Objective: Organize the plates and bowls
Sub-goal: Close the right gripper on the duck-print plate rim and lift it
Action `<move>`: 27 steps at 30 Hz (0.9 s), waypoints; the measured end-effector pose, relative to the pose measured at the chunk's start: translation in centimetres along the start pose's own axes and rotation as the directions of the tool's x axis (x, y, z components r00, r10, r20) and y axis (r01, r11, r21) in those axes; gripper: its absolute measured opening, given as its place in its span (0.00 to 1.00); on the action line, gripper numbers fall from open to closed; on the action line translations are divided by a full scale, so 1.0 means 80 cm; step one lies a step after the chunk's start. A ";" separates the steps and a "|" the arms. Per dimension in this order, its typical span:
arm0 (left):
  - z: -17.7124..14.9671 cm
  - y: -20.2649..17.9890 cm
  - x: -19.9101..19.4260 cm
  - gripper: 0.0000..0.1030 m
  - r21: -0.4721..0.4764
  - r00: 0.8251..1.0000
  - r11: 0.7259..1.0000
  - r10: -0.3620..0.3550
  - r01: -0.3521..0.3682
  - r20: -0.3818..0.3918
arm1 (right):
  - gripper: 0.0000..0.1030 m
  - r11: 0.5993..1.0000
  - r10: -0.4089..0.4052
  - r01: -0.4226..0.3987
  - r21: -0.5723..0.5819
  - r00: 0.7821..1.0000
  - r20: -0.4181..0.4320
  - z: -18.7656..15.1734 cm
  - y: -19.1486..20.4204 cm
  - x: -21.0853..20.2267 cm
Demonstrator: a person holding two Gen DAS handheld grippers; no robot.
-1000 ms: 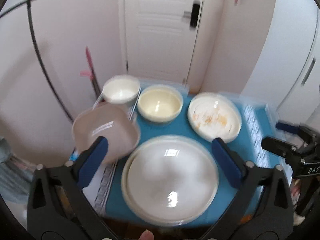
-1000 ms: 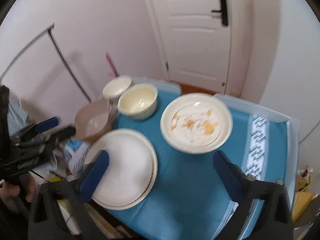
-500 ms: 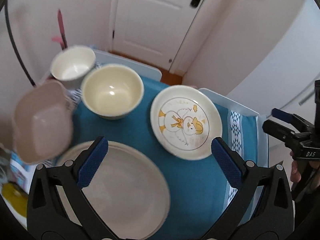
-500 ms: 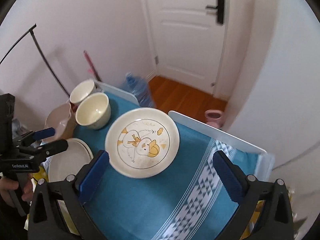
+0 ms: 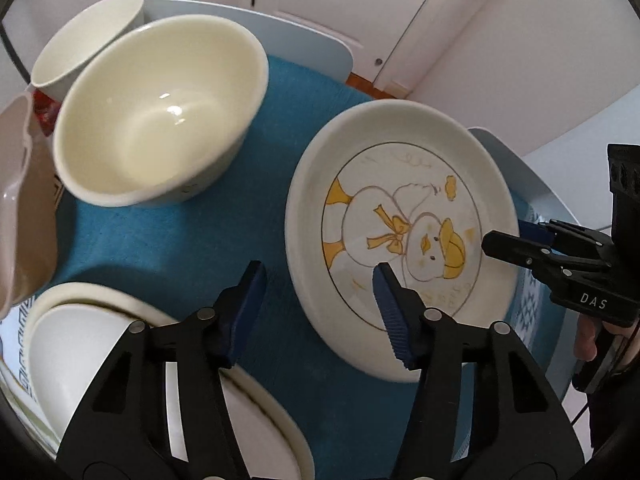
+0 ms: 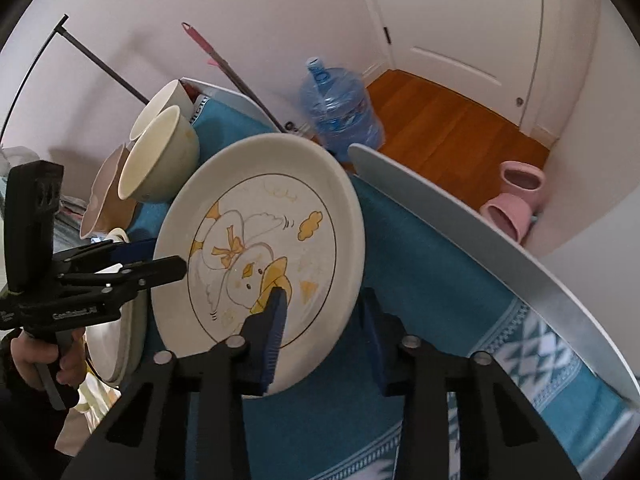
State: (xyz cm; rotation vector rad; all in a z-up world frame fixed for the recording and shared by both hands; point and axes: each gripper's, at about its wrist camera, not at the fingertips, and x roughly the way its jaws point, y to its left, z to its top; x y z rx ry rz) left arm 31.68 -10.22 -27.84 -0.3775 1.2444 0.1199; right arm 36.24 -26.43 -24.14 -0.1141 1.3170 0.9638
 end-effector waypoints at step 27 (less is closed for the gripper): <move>-0.001 -0.038 -0.023 0.30 0.064 0.994 0.997 0.039 -0.046 0.100 | 0.18 0.999 -0.018 0.022 -0.037 0.994 0.108 -0.008 -0.002 -0.018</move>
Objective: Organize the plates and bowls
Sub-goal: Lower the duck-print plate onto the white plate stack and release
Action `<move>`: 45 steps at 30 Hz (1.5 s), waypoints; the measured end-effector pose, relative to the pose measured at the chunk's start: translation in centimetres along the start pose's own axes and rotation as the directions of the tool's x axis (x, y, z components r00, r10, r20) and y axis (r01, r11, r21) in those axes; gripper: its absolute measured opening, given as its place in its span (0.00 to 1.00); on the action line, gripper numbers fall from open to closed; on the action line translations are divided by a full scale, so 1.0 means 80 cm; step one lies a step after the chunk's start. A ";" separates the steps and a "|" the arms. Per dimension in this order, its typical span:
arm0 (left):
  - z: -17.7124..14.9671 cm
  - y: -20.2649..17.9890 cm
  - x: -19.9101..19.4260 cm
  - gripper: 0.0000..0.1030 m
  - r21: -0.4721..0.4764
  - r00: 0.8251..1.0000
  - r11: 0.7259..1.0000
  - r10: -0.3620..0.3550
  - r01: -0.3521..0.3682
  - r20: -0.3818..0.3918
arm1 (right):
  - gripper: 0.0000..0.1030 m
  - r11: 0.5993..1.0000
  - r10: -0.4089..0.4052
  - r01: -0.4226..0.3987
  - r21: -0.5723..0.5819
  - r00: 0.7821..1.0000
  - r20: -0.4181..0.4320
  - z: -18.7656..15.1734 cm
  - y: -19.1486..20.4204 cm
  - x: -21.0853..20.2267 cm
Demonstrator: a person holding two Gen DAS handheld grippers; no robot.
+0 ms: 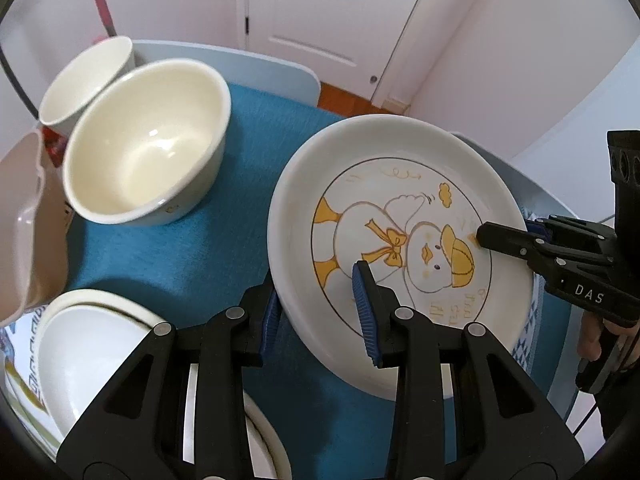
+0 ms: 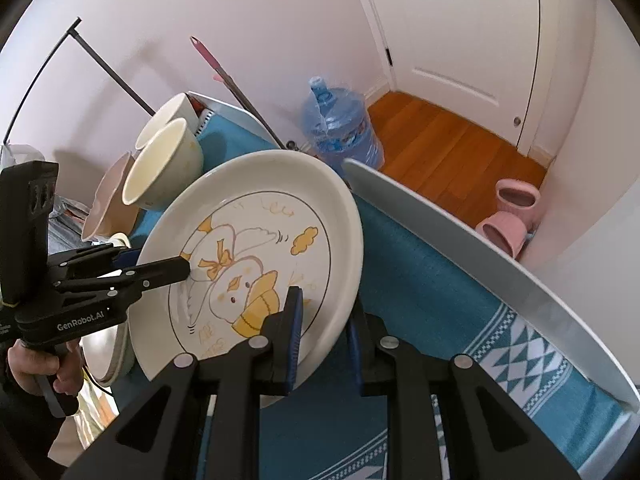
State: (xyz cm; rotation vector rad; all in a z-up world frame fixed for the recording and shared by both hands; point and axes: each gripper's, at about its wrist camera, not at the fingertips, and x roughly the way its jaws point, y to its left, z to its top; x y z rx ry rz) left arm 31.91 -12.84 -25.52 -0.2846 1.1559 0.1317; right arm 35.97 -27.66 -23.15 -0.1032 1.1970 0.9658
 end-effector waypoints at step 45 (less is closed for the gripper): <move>-0.143 0.212 -0.100 0.30 0.082 0.999 0.996 -0.045 0.045 -0.002 | 0.18 0.978 -0.207 0.206 0.014 0.978 0.037 -0.097 0.284 0.028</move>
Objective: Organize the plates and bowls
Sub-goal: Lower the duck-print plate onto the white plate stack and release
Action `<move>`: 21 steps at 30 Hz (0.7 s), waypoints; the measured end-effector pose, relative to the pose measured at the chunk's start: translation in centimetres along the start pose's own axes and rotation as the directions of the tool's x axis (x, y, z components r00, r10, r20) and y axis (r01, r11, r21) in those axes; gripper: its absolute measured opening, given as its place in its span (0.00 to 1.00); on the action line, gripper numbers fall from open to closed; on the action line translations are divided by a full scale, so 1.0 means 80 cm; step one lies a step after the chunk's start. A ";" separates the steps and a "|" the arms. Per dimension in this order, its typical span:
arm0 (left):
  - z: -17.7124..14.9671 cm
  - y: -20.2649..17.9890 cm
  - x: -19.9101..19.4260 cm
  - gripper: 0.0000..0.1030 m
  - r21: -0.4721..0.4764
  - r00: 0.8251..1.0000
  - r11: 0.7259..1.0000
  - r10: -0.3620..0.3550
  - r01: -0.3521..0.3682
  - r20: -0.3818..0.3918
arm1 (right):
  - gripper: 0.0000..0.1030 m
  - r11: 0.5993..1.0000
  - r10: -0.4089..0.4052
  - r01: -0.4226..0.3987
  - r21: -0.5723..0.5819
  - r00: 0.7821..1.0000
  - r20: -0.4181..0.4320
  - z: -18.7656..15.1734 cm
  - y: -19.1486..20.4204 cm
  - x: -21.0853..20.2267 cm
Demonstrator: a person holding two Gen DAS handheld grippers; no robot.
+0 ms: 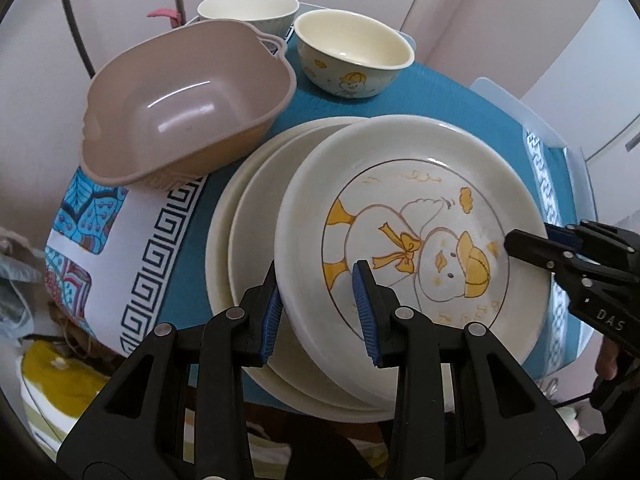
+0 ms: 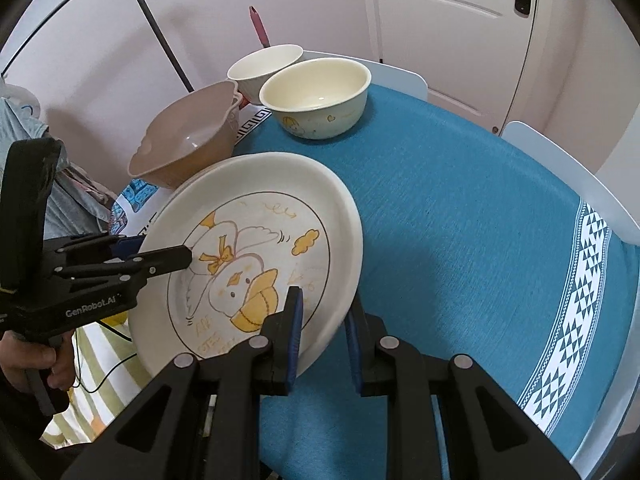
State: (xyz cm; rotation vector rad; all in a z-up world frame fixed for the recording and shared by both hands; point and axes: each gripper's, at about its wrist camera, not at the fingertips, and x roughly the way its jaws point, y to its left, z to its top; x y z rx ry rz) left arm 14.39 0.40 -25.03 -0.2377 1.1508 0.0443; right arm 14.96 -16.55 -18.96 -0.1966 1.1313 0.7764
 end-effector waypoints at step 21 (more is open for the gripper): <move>0.000 -0.034 0.009 0.30 0.239 0.962 0.932 0.266 -0.273 0.060 | 0.18 0.996 -0.089 0.089 -0.015 0.996 -0.019 0.001 0.023 0.007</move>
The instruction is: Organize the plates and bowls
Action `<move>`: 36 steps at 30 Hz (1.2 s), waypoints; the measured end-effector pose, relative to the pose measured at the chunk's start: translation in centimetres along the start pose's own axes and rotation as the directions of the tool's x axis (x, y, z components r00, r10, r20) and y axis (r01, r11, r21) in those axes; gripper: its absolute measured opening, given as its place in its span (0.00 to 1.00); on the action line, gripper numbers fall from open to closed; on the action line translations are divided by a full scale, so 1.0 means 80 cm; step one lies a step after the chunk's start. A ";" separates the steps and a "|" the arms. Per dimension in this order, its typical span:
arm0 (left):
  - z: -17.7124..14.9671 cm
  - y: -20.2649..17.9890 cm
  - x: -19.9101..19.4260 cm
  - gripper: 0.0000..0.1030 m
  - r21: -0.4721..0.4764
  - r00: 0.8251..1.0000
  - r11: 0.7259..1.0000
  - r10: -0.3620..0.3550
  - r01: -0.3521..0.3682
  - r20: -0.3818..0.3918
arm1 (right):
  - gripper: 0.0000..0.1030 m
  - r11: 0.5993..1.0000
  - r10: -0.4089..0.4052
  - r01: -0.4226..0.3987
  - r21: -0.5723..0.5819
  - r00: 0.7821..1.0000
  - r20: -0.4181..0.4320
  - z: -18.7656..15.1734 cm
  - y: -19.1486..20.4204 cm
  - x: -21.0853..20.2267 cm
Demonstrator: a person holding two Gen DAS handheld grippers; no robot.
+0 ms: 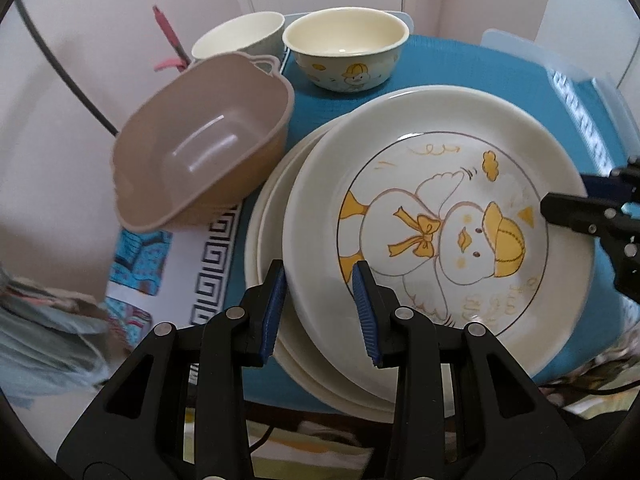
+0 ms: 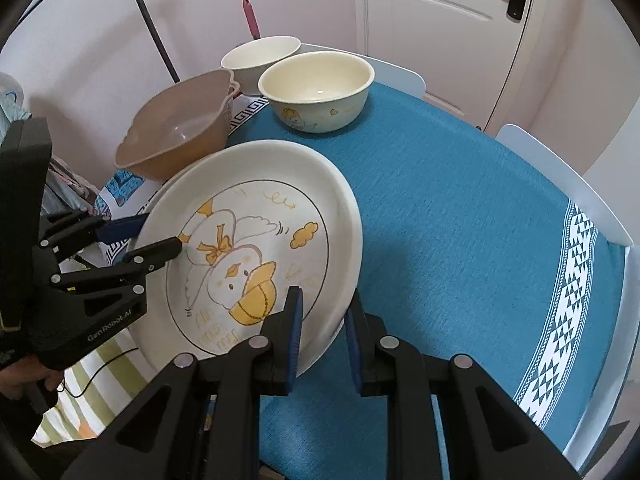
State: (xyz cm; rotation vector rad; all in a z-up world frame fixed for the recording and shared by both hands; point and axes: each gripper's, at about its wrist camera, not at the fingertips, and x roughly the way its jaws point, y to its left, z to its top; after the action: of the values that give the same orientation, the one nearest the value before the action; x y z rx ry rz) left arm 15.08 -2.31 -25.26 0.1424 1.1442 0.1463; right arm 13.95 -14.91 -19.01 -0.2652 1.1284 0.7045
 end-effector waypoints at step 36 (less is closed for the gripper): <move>-0.008 0.009 -0.030 0.30 0.062 0.996 0.995 0.070 -0.073 0.056 | 0.18 0.995 -0.093 0.093 0.036 0.996 -0.010 0.005 0.019 -0.002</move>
State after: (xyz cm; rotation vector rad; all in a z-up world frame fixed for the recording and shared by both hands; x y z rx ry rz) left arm 13.49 -2.02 -23.20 0.2432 1.0906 0.1685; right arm 13.28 -13.59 -18.49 -0.2884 1.1285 0.6008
